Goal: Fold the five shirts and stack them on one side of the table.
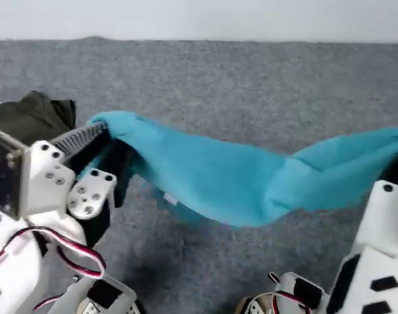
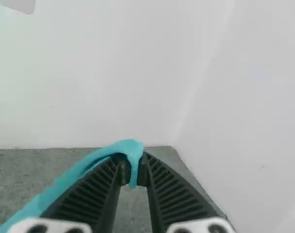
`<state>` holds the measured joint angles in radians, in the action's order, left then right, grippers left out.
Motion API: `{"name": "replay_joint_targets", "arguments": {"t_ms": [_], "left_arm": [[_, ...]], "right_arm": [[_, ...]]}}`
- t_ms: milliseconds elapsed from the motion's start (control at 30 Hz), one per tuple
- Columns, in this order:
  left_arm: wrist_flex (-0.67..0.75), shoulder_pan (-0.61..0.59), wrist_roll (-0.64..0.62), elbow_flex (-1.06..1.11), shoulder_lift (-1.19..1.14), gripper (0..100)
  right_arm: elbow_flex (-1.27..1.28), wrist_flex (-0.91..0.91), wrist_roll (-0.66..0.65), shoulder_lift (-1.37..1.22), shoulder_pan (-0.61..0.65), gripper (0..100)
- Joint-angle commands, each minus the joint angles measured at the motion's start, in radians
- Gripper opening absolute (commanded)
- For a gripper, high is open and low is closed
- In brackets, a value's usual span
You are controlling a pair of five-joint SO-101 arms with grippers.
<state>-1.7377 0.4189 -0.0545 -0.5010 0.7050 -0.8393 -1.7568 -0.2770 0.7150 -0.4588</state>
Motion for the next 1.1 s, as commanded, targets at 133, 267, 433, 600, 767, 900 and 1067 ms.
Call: {"name": "replay_joint_targets", "arguments": {"t_ms": [133,267,433,600,767,900,1067], "left_arm": [[0.005,0.129,-0.098,0.298,-0.014,2],[0.160,0.129,-0.103,0.458,-0.014,2],[0.345,0.052,-0.144,0.570,-0.106,2],[0.479,-0.141,-0.163,0.549,-0.327,2],[0.580,-0.269,-0.163,0.429,-0.546,2],[0.623,-0.345,-0.163,0.251,-0.727,2],[0.620,-0.407,-0.252,-0.012,-0.939,2]], "right_arm": [[0.158,-0.036,0.095,-0.110,-0.010,0.9],[0.331,0.004,0.183,-0.237,0.010,0.9],[0.451,0.151,0.190,-0.395,0.131,0.9],[0.459,0.226,0.097,-0.541,0.242,0.9],[0.459,0.314,0.021,-0.665,0.285,0.9],[0.457,0.337,-0.035,-0.742,0.306,4.8],[0.457,0.328,-0.041,-0.819,0.309,23.6]]}}
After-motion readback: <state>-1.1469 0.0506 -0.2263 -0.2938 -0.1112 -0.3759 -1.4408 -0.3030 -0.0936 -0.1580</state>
